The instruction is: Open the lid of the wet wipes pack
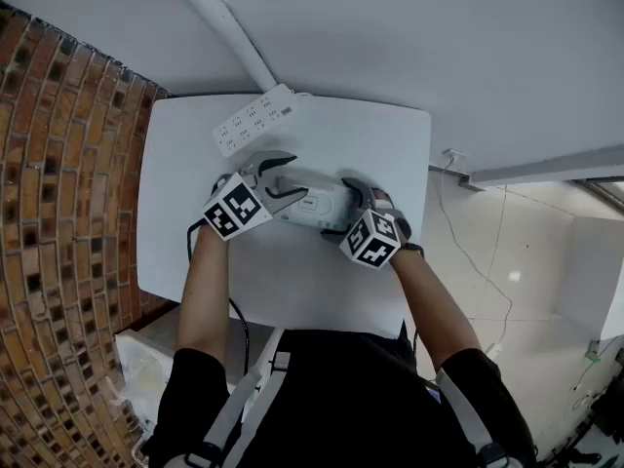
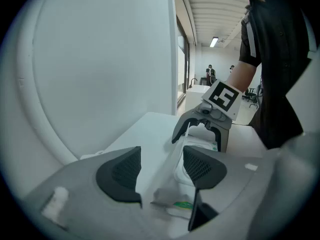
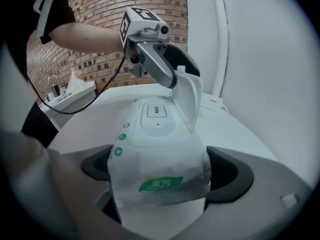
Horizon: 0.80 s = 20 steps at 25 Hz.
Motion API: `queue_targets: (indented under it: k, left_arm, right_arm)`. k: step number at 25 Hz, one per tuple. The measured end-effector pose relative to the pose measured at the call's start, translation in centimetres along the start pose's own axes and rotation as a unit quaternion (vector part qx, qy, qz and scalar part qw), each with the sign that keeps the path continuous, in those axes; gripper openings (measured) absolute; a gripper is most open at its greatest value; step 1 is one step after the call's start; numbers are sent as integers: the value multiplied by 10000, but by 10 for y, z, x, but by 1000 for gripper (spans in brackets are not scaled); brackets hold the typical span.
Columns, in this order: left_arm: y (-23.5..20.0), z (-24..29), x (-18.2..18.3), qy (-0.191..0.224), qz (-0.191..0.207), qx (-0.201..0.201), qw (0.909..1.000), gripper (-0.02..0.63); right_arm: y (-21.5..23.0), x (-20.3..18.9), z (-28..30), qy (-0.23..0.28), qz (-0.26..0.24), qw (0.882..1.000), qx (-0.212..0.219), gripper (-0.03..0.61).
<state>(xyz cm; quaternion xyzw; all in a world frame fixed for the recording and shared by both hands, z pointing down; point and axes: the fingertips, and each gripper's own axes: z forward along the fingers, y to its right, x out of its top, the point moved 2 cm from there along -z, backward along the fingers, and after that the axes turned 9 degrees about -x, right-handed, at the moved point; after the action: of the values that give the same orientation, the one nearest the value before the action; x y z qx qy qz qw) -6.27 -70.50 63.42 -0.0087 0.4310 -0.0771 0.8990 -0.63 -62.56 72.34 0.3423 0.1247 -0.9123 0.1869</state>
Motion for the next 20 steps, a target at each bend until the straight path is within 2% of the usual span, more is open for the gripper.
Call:
queue_targets:
  k: [5,14,20]
  left_arm:
    - [-13,7,-2,76,-106,200,9997,267]
    - [-34,17,-18,164,-784,522,9954,267]
    - [-33,8,-20,549,-1164,826,9882,268]
  right_arm:
    - [3,-1,-10,69,33,9999,-132,529]
    - [9,-4,-31,278,282,9985,-378,509]
    - [24,7,-53,624,848,9927,-583,495]
